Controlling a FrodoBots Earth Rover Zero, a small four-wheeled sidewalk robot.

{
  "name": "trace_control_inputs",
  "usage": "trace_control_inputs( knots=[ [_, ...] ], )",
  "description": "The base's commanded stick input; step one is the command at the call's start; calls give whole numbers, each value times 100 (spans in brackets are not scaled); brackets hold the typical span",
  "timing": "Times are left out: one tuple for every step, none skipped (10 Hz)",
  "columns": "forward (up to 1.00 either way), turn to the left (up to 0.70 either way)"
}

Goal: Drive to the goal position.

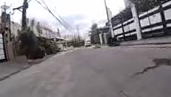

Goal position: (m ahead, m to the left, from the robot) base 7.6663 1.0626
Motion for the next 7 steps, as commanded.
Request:
trace_control_inputs(
  knots=[
    [100, 3],
    [100, 3],
    [100, 3],
    [100, 3],
    [100, 3],
    [100, 3],
    [100, 3]
  ],
)
